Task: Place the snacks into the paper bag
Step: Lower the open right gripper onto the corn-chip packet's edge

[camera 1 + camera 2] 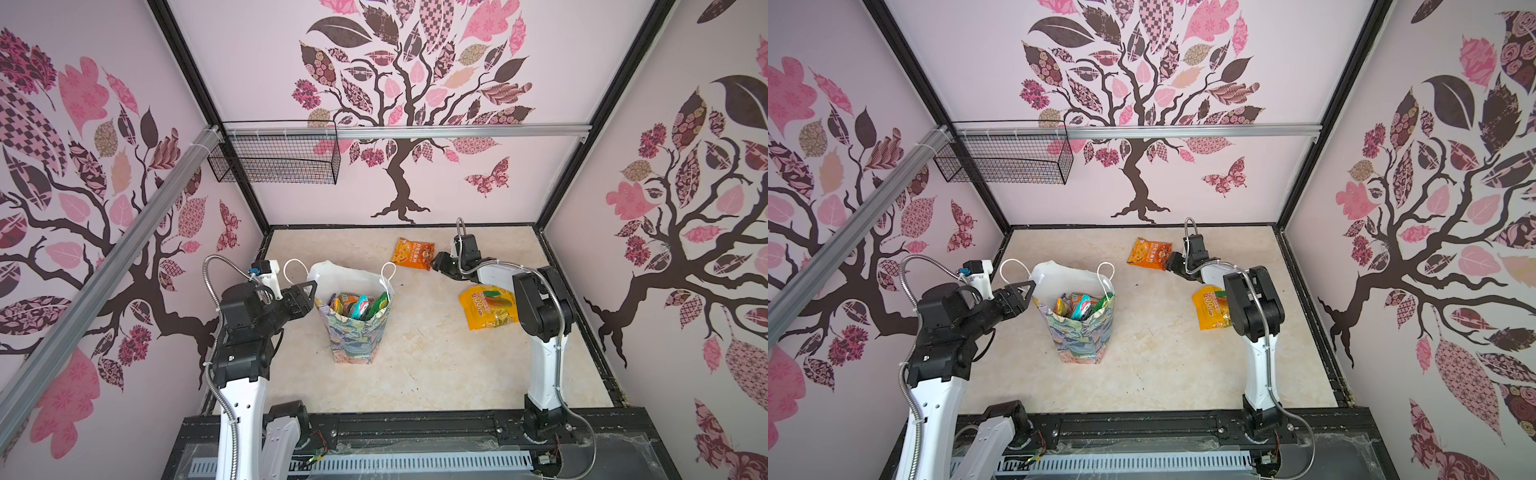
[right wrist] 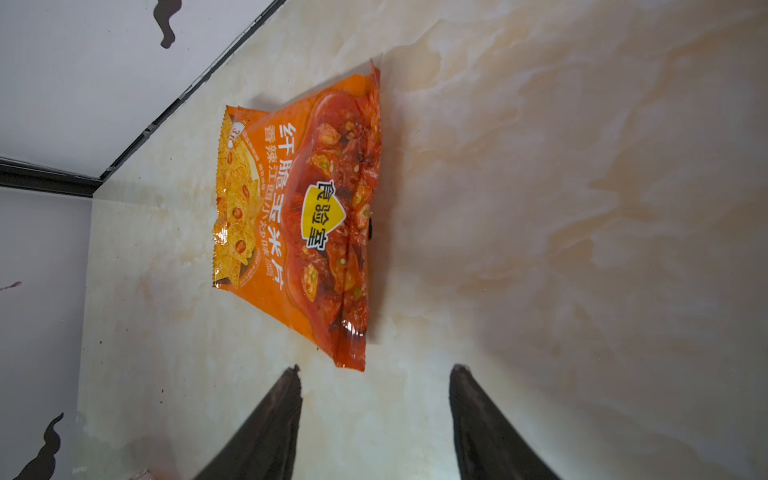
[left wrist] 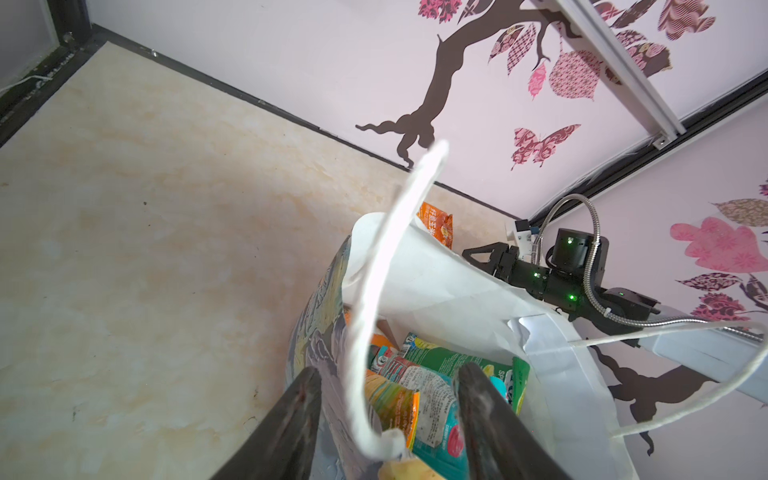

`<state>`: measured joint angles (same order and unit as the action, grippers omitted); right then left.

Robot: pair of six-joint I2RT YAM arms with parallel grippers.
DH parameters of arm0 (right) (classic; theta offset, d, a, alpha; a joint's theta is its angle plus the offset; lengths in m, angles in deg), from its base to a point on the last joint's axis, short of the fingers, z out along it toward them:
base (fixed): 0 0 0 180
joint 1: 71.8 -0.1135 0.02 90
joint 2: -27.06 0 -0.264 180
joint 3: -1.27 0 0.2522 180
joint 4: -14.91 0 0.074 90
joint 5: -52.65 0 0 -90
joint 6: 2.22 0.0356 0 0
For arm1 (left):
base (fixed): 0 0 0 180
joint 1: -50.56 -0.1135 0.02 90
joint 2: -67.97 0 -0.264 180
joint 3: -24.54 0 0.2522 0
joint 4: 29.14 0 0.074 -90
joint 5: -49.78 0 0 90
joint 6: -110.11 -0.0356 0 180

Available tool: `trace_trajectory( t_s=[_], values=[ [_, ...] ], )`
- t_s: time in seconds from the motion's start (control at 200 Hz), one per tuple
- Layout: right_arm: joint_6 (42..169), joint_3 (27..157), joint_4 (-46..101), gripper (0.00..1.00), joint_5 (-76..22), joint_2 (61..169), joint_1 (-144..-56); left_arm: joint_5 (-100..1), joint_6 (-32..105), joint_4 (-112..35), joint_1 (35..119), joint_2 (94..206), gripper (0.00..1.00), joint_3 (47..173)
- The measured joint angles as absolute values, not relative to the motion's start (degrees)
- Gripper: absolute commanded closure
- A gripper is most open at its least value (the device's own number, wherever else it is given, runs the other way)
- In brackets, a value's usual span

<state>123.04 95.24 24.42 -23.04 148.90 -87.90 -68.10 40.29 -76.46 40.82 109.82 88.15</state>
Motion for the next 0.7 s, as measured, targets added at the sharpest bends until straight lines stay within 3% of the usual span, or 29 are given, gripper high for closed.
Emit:
trace_trajectory(
  t_s=[0.24, 0.7],
  values=[
    [125.0, 99.1, 21.9, 0.41, -21.3, 151.7, -87.9, -63.5, 38.3, -79.1, 45.4, 110.6, 0.41, 89.9],
    [128.7, 103.0, 21.8, 0.43, -19.5, 156.2, -87.9, -60.0, 38.3, -79.8, 45.6, 109.2, 0.41, 89.8]
  ],
)
